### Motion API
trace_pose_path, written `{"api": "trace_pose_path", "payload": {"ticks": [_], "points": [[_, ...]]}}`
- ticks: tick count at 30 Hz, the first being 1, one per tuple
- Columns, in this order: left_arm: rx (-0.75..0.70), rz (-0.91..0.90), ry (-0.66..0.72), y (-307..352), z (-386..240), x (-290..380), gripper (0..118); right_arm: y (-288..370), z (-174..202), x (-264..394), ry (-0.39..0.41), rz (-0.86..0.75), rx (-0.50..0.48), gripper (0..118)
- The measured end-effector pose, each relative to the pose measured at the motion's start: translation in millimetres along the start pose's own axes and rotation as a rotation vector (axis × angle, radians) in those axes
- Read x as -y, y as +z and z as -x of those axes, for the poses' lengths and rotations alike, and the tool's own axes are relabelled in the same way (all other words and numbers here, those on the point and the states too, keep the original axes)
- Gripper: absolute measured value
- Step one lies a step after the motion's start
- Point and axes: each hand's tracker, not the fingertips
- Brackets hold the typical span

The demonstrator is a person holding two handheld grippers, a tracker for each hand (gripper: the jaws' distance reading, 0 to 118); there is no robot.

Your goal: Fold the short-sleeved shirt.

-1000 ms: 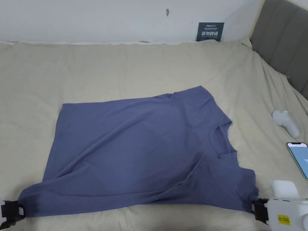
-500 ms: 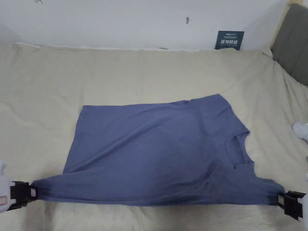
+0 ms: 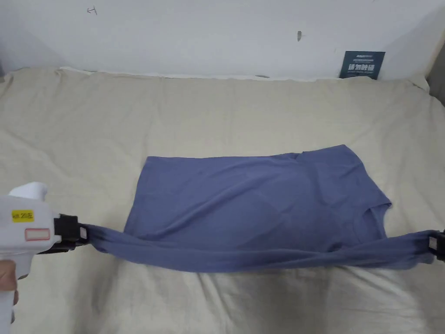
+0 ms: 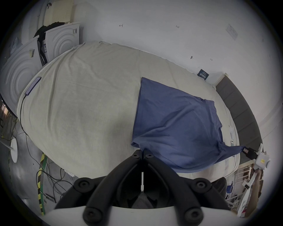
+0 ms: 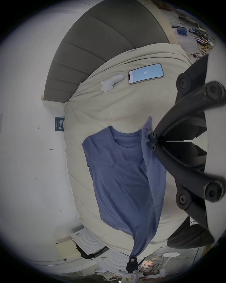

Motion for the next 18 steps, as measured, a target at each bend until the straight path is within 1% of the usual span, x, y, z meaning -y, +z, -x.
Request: {"api": "trace_pose_path", "payload": {"ticks": [4, 10, 12, 15, 18], "points": [[-0.009, 0.039, 0.077, -27.5, 9.4, -18.7, 0, -30.7, -1.3, -21.4, -0.017, 0.031, 0.007, 0], [-0.012, 0.062, 0.114, -69.1, 9.0, -51.9, 0, -87.8, 1.6, -55.8, -0.011, 0.084, 0.043, 0], [-0.019, 0.082, 0.116, -86.9, 6.8, -64.4, 0, -105.1, 3.5, -64.4, -0.009, 0.096, 0.057, 0], [-0.032, 0.102, 0.119, -110.7, 3.4, -79.5, 0, -129.1, 5.0, -76.5, 0.014, 0.129, 0.074, 0], [-0.066, 0.115, 0.09, -135.8, -2.2, -94.5, 0, -153.0, 2.8, -86.4, -0.002, 0.148, 0.082, 0]]}}
